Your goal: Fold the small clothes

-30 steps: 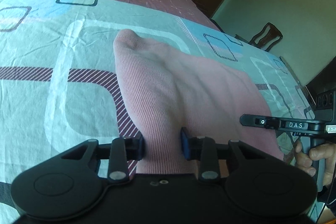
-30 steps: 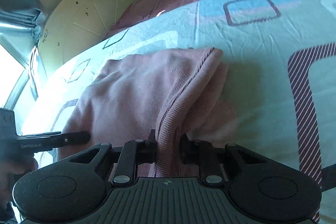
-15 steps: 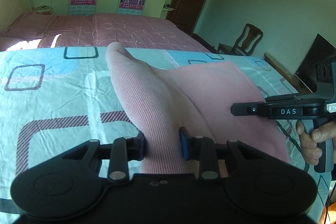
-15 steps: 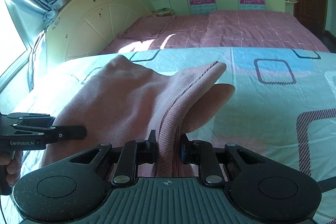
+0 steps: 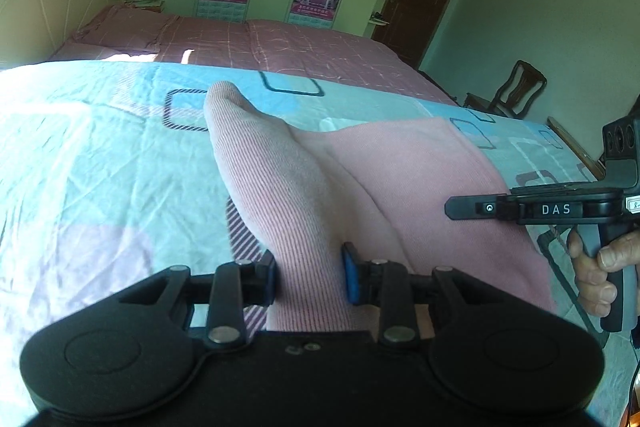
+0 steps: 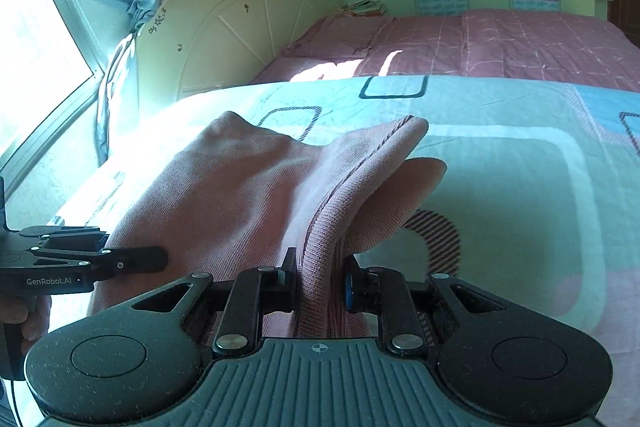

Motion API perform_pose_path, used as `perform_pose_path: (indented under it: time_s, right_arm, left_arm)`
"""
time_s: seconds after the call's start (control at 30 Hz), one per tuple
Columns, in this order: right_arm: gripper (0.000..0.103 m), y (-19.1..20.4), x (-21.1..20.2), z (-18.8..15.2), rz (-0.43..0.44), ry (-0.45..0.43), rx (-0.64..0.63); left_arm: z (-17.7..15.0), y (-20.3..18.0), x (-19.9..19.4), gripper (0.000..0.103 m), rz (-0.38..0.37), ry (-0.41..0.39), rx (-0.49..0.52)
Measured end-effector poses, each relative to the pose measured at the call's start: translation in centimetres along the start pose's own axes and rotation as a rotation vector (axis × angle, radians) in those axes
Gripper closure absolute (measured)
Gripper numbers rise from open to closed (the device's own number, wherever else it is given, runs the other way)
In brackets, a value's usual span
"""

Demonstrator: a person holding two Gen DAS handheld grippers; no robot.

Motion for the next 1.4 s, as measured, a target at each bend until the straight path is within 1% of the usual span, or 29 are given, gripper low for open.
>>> perform_pose_path:
  time_s: [0.1, 0.2, 0.23, 0.27, 0.3, 0.33, 0.37, 0.4, 0.43, 0.47, 0.5, 0.53, 0.57, 0.63, 0.67, 0.7, 0.77, 0.8, 0.87, 0.9, 0.97, 1.03, 1.13, 1.2, 1.23, 1.3, 1.4]
  right_arm:
    - [0.083, 1.6, 2.1, -0.5, 0.023, 0.021, 0.000]
    - [0.083, 1.6, 4.4, -1.4, 0.020, 0.058, 0.024]
    - [0.083, 1.3, 5.0, -2.0, 0.008, 0.073, 0.037]
    - [0.083, 0.8, 5.8, -2.4, -0.019, 0.091, 0.046]
    - [0.083, 0.0, 6.5, -3.0, -0.032, 0.113, 0.077]
    - [0.083, -0.7, 6.7, -3.5, -0.030, 0.118, 0.112]
    - [0.082, -1.3, 6.7, -3.8, -0.024, 0.109, 0.133]
    - [0.078, -1.5, 6.4, -3.8, -0.028, 0.099, 0.141]
    - [0.075, -1.5, 6.1, -3.7, -0.040, 0.091, 0.136]
    - [0.073, -1.4, 5.8, -3.5, -0.056, 0.084, 0.122]
    - [0.068, -1.1, 5.1, -3.2, -0.095, 0.062, 0.099]
    - [0.067, -0.8, 4.3, -2.8, -0.136, 0.021, 0.070]
    - [0.067, -0.5, 3.5, -2.4, -0.156, -0.020, 0.039]
    - [0.067, 0.1, 2.7, -1.2, -0.165, -0.071, -0.016]
    - [0.068, 0.4, 2.8, -0.6, -0.168, -0.080, -0.047]
    - [0.068, 0.8, 3.2, -0.1, -0.167, -0.075, -0.082]
    - [0.073, 1.5, 4.9, 0.7, -0.158, -0.035, -0.148]
    - [0.079, 1.6, 5.9, 0.9, -0.162, -0.008, -0.169]
    - [0.085, 1.2, 8.4, 0.8, -0.203, 0.047, -0.212]
    - [0.091, 0.7, 9.4, 0.6, -0.219, 0.072, -0.213]
    - [0.091, -0.5, 10.9, 0.1, -0.263, 0.112, -0.207]
    - [0.092, -1.4, 11.1, -0.1, -0.279, 0.097, -0.191]
    - [0.092, -1.3, 10.8, 0.1, -0.286, 0.109, -0.207]
    - [0.091, -0.4, 9.6, 0.0, -0.297, 0.098, -0.226]
    - [0.091, 0.3, 8.6, -0.1, -0.279, 0.080, -0.245]
    - [0.091, 1.8, 6.9, -0.9, -0.205, 0.065, -0.261]
    - [0.091, 3.6, 5.7, -3.0, -0.143, 0.082, -0.300]
  left_arm:
    - [-1.1, 2.5, -0.7, 0.074, 0.010, 0.006, -0.039]
    - [-2.5, 4.6, 0.2, 0.072, 0.007, 0.049, -0.084]
    - [-3.2, 5.4, 0.8, 0.066, 0.008, 0.074, -0.104]
    - [-3.8, 6.0, 1.3, 0.055, 0.012, 0.075, -0.127]
    - [-4.3, 6.5, 1.4, 0.045, 0.016, 0.058, -0.154]
    - [-4.7, 6.9, 1.5, 0.028, 0.036, 0.043, -0.172]
    - [-4.9, 7.1, 1.4, 0.025, 0.040, 0.037, -0.179]
    - [-4.9, 7.3, 1.3, 0.025, 0.029, 0.032, -0.189]
    - [-4.9, 7.5, 1.0, 0.029, 0.021, 0.028, -0.187]
    - [-4.7, 7.7, 0.6, 0.037, 0.018, 0.019, -0.181]
    - [-4.4, 7.6, 0.1, 0.044, 0.016, -0.002, -0.170]
    - [-4.2, 7.7, -0.9, 0.062, 0.030, -0.050, -0.143]
    - [-3.6, 7.6, -1.5, 0.067, 0.051, -0.084, -0.115]
    - [-2.1, 6.9, -1.9, 0.067, 0.081, -0.151, -0.052]
    - [-1.4, 6.3, -1.8, 0.067, 0.085, -0.171, -0.015]
    - [-0.8, 5.8, -1.4, 0.067, 0.075, -0.171, 0.017]
    - [0.4, 4.0, 0.3, 0.068, 0.058, -0.142, 0.094]
    - [0.8, 3.4, 1.3, 0.069, 0.054, -0.124, 0.123]
    - [1.0, 3.1, 3.4, 0.073, 0.059, -0.082, 0.152]
    - [0.9, 3.0, 4.5, 0.072, 0.066, -0.056, 0.163]
    - [0.9, 3.2, 6.1, 0.072, 0.073, -0.024, 0.152]
    - [0.7, 4.1, 6.6, 0.072, 0.069, -0.018, 0.135]
    - [0.2, 4.1, 5.9, 0.072, 0.082, -0.029, 0.150]
    - [-0.1, 4.0, 4.0, 0.075, 0.085, -0.061, 0.150]
    - [-0.3, 3.6, 2.9, 0.075, 0.076, -0.082, 0.152]
    - [-1.3, 2.9, 1.1, 0.075, 0.074, -0.102, 0.163]
    - [-3.0, 2.3, 0.3, 0.077, 0.073, -0.092, 0.154]
Point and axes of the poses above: each gripper's, at about its wrist camera, not at the fingertips, and x roughly the way its jaws point, y to its left, z to its top, the point moved 1 cm from there along x, roughly the way its jaws point, and after that the axes turned 5 degrees about z, right-handed, at the moved point
